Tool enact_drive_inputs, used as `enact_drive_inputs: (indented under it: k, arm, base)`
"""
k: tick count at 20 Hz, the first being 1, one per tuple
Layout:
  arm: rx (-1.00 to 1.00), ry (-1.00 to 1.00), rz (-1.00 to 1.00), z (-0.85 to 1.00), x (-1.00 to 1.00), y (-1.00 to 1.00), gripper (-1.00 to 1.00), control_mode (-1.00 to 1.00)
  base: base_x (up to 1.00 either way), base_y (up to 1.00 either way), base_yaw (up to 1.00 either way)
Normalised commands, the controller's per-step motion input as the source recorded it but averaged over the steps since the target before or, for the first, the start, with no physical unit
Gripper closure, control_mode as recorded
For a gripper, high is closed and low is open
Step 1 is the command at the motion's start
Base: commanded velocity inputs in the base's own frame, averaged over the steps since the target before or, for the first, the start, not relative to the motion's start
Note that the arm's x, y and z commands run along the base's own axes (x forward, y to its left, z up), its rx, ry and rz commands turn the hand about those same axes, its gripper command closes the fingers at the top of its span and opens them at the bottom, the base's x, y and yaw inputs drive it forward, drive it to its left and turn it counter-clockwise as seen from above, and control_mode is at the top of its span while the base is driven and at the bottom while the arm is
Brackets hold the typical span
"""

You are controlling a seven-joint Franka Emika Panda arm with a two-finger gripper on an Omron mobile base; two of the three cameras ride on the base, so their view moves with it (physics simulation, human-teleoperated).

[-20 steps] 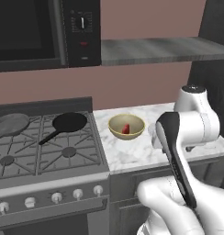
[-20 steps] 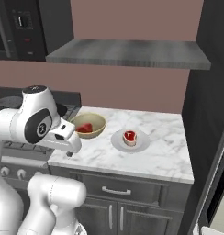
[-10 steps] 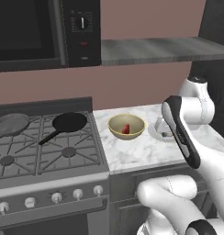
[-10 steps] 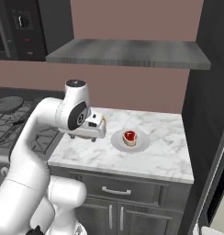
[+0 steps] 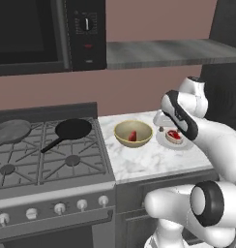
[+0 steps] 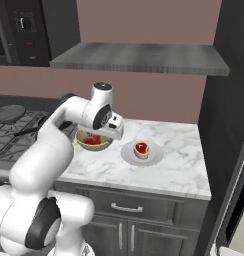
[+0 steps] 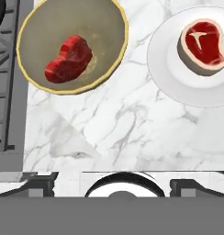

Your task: Place one of the steaks on the plate and the other in the bowl. Then place the bowl in the fridge.

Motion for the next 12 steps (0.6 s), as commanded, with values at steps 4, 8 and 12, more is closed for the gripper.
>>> enact_drive_inputs:
  k: [4, 8, 12]
  arm:
    - [0.04, 0.0, 0.0, -0.44, 1.0, 0.0, -1.0, -1.0]
    - [0.04, 0.02, 0.0, -0.6, 0.99, 0.0, -1.0, -1.0]
    - [0.0, 0.0, 0.0, -0.3, 0.89, 0.0, -1.0, -1.0]
  base:
    - [0.0, 0.0, 0.0]
    - [0.0, 0.0, 0.0]
    - [0.0, 0.0, 0.0]
